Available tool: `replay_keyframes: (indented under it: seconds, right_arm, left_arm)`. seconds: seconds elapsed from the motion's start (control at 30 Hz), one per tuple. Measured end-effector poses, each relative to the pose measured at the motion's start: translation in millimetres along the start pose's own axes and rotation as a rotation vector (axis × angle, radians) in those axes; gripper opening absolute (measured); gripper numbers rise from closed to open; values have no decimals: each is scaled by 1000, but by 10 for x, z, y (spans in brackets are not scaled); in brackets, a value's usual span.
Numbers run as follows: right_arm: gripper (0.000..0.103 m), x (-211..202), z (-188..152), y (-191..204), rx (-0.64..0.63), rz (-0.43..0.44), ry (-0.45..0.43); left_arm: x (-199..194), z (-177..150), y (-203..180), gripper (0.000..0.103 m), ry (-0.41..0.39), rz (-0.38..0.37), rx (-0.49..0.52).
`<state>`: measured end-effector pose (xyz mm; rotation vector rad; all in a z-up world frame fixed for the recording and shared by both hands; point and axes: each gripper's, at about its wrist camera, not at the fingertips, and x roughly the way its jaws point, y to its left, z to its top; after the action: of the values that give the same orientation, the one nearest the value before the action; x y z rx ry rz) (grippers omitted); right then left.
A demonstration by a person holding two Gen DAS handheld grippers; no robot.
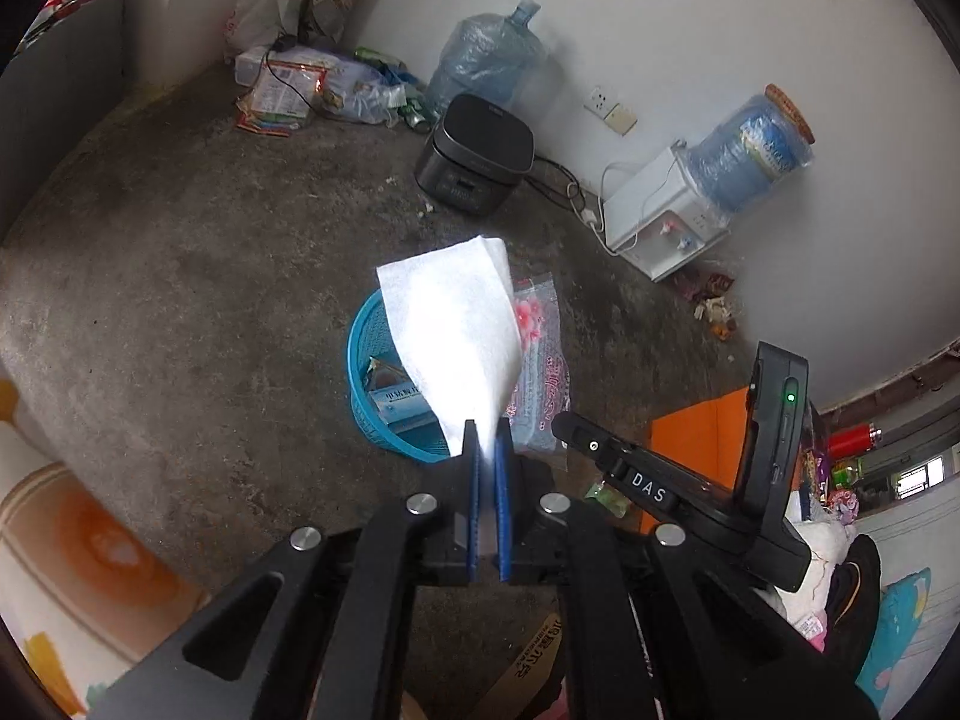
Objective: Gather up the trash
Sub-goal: 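Carry the tissue and plastic bag to the wastebasket and open both grippers, then return both tools to the trash pile on the table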
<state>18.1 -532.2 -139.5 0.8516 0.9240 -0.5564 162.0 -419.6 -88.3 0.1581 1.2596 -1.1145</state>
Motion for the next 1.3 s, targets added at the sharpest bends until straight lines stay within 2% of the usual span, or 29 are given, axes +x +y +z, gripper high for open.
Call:
replay_keyframes:
  seconds: [0.2, 0.23, 0.27, 0.3, 0.37, 0.47, 0.6, 0.77, 0.9, 1.1, 1.2, 1.3]
  right_arm:
    - [0, 353, 145, -478, 187, 54, 38]
    - [1, 417, 165, -563, 227, 59, 41]
    - [2, 441, 192, -660, 261, 69, 48]
    - [5, 489, 200, -734, 294, 78, 56]
    - [12, 508, 196, -821, 333, 62, 57]
    - [14, 461, 182, -813, 329, 62, 42]
    - [16, 376, 200, -721, 301, 56, 14]
    - [25, 169, 275, -420, 182, 30, -64]
    - [43, -147, 288, -51, 72, 29, -168]
    - [66, -766, 177, 533, -95, 61, -361]
    - [80, -1069, 56, 811, -169, 100, -445]
    - [95, -1347, -103, 1040, -253, 154, -526]
  left_arm:
    - [853, 310, -146, 5, 119, 0, 40]
    - [965, 340, -160, 13, 132, 2, 48]
    - [1058, 370, -166, 27, 142, 8, 52]
    - [1138, 392, -162, 34, 144, 16, 49]
    - [1225, 410, -154, 35, 149, 10, 34]
    - [1220, 397, -141, 37, 149, -11, 24]
    - [1109, 384, -208, 39, 120, -4, 44]
    - [753, 388, -272, 42, 51, 1, 61]
    - [270, 370, -360, 46, -24, 6, 96]
    - [-754, 182, -444, 57, -206, 74, 174]
    - [-1347, -32, -402, 68, -327, 109, 163]
    - [-1914, -319, -278, 72, -423, 134, 139]
